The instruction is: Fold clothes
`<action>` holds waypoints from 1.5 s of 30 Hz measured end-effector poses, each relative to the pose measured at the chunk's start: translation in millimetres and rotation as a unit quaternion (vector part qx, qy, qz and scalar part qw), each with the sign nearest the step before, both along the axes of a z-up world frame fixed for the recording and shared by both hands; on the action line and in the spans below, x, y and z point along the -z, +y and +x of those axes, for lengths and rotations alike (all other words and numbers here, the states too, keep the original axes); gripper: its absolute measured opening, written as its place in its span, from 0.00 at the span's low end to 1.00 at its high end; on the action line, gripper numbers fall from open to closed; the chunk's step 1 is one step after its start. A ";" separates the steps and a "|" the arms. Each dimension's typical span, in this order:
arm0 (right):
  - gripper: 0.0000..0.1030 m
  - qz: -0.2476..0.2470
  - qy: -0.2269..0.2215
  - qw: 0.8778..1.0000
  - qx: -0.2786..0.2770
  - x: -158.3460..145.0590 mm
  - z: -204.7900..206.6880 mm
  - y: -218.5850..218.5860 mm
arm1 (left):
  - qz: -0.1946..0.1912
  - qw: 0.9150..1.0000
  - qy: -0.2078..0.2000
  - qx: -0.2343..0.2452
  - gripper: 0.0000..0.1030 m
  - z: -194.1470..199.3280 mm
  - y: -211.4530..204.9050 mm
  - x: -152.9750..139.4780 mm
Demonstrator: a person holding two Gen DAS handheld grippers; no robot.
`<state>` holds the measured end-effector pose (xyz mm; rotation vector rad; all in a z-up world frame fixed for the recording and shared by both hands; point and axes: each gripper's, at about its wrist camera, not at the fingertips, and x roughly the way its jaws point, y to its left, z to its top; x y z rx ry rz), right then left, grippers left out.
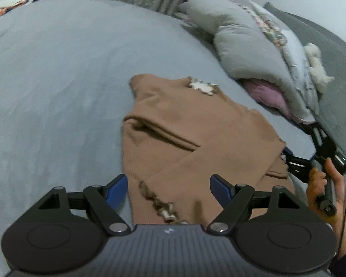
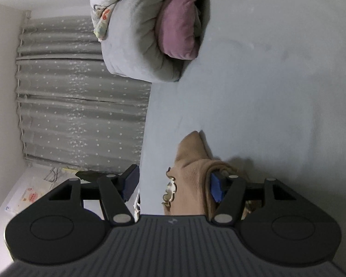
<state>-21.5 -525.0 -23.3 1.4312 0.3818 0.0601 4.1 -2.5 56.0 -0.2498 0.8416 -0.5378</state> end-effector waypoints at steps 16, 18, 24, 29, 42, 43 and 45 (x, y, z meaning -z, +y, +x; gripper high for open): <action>0.65 -0.017 0.006 1.000 -0.009 -2.8 -12.9 -1.0 | 0.060 0.995 -0.042 0.062 0.64 15.0 -1.7 15.8; 0.65 -0.016 0.006 1.000 -0.009 -2.6 -13.4 -1.1 | 0.051 0.995 -0.044 0.075 0.62 14.0 -3.1 16.9; 0.65 -0.017 0.006 1.000 -0.008 11.5 -13.6 -10.0 | 0.091 0.988 -0.063 0.103 0.24 9.5 -20.0 23.3; 0.65 -0.023 0.007 1.000 -0.010 1.5 -16.7 -6.9 | 0.088 0.990 -0.058 0.092 0.06 13.8 -14.7 26.4; 0.65 -0.023 0.007 1.000 -0.012 -2.6 -17.4 -6.2 | 0.028 0.997 -0.046 0.052 0.00 22.0 6.6 4.0; 0.65 -0.022 0.006 1.000 -0.011 -2.7 -18.0 -7.2 | 0.026 0.998 -0.045 0.048 0.00 22.7 7.6 3.3; 0.65 -0.020 0.002 1.000 -0.011 -3.1 -18.4 -8.3 | 0.005 0.998 -0.039 0.040 0.00 25.3 12.5 1.0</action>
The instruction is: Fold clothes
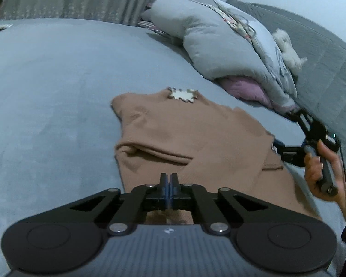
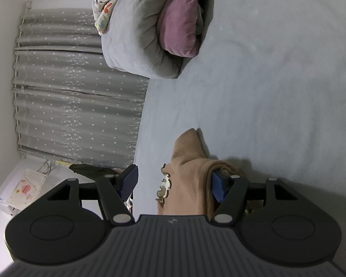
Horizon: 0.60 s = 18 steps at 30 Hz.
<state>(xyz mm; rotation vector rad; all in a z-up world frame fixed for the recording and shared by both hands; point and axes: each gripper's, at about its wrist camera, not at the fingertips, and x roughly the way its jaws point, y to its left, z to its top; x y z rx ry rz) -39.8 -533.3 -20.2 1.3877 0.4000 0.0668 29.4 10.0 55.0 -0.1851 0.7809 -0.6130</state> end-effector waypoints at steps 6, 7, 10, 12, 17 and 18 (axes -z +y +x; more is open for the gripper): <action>0.66 -0.004 -0.002 1.000 -0.001 1.7 1.0 -2.4 | -0.007 1.000 0.024 0.011 0.00 4.8 -1.2 5.1; 0.66 -0.002 0.000 1.000 0.000 3.6 0.8 -3.9 | -0.010 0.999 0.036 0.015 0.02 7.2 -0.8 8.6; 0.66 0.000 0.003 1.000 0.000 5.9 1.2 -5.9 | -0.016 0.997 0.068 0.025 0.10 13.8 -0.3 19.4; 0.67 -0.003 0.002 1.000 0.000 6.0 1.2 -7.2 | -0.014 0.997 0.075 0.024 0.26 17.0 -1.2 25.3; 0.67 -0.003 0.002 1.000 -0.001 6.1 1.1 -6.3 | 0.003 0.997 0.061 0.038 0.46 16.2 -11.3 26.1; 0.67 -0.004 0.002 1.000 -0.001 6.0 1.0 -6.1 | 0.015 0.998 0.052 0.044 0.46 13.6 -16.3 25.5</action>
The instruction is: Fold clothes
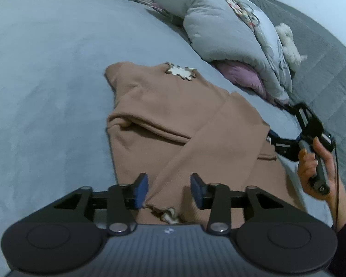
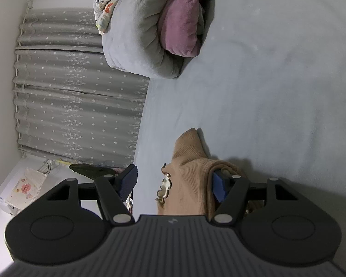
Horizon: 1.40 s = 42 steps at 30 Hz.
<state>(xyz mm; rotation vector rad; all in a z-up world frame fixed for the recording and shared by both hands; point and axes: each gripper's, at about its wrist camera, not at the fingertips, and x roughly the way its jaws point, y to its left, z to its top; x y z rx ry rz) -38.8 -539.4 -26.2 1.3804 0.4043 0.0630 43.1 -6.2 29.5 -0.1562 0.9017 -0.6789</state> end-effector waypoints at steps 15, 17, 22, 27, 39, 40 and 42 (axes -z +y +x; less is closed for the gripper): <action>0.69 0.012 -0.021 1.000 0.008 -0.7 -3.3 10.3 | 0.015 0.997 -0.056 -0.057 0.05 0.5 -3.6 -11.2; 0.70 0.022 -0.030 0.999 0.014 0.9 -5.1 10.6 | 0.000 0.996 -0.058 -0.071 0.05 2.9 3.6 -16.3; 0.71 0.023 -0.034 0.999 0.006 1.7 -3.5 15.2 | -0.018 0.993 -0.067 -0.096 0.05 7.9 21.0 -27.1; 0.70 -0.078 0.030 0.995 -0.046 -11.9 10.1 24.5 | 0.011 0.996 -0.024 -0.080 0.05 13.3 23.5 -20.7; 0.71 -0.116 0.023 0.990 -0.083 -33.7 14.4 9.3 | 0.033 0.995 -0.023 -0.091 0.06 16.3 34.8 -23.5; 0.72 -0.106 0.016 0.991 -0.077 -32.1 12.4 8.9 | 0.020 0.995 -0.018 -0.093 0.06 17.3 38.5 -23.8; 0.81 -0.013 -0.015 0.999 -0.040 -13.6 4.1 3.8 | -0.007 0.996 -0.003 -0.094 0.06 19.3 43.4 -21.9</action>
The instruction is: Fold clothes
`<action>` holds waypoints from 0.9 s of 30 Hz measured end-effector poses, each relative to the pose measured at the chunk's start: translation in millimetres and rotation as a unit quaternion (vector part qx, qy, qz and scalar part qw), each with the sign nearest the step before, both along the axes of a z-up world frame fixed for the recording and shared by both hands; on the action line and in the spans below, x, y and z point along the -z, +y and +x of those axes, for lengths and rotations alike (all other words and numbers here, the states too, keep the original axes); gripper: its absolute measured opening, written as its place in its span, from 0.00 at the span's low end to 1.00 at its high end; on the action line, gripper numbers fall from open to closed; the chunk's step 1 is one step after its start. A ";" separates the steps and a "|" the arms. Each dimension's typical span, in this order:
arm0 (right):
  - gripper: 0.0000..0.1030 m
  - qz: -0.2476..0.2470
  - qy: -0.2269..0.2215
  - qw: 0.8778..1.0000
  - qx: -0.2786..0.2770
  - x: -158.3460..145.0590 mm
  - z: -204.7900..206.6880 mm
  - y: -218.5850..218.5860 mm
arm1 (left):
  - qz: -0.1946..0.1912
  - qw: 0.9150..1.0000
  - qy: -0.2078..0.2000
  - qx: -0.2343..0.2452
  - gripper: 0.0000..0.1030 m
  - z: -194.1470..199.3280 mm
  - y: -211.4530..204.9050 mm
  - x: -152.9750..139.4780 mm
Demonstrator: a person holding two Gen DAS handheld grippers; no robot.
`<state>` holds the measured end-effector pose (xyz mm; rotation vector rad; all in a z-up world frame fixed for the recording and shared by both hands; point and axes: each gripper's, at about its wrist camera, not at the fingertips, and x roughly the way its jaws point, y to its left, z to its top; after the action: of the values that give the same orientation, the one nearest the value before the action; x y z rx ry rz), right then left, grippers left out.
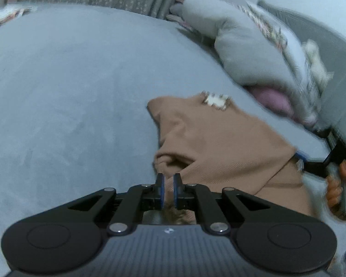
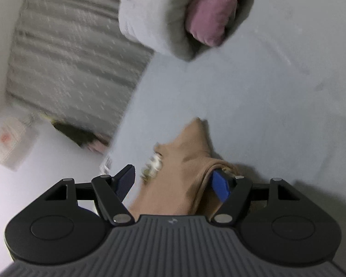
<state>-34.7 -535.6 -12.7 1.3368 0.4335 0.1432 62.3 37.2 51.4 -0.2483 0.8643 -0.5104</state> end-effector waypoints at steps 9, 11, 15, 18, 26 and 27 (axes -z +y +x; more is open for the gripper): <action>0.80 -0.104 0.028 0.994 -0.033 -21.8 8.0 3.7 | 0.032 0.995 -0.034 0.088 0.10 -26.8 -35.4 -23.5; 0.80 -0.119 0.032 0.992 -0.037 -23.5 8.9 7.0 | 0.017 0.991 -0.030 0.131 0.25 -38.2 -48.0 -26.7; 0.80 -0.128 0.069 0.987 -0.064 -21.4 11.4 2.5 | 0.107 0.984 -0.020 0.141 0.29 -47.0 -73.6 -0.3; 0.85 -0.151 0.078 0.984 -0.054 -32.5 5.7 -8.8 | 0.108 0.985 -0.022 0.135 0.28 -46.7 -69.8 10.6; 0.87 -0.257 0.032 0.965 -0.036 -79.9 -13.1 -9.1 | 0.123 0.983 -0.048 0.130 0.00 -49.9 -62.5 13.1; 0.88 -0.253 0.025 0.966 -0.056 -78.0 -6.7 -2.5 | 0.114 0.984 -0.046 0.132 0.00 -50.7 -61.2 11.9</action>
<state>-41.4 -538.1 65.3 0.8148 0.5470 0.0841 11.6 -24.0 39.5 0.1018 0.8619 -0.6575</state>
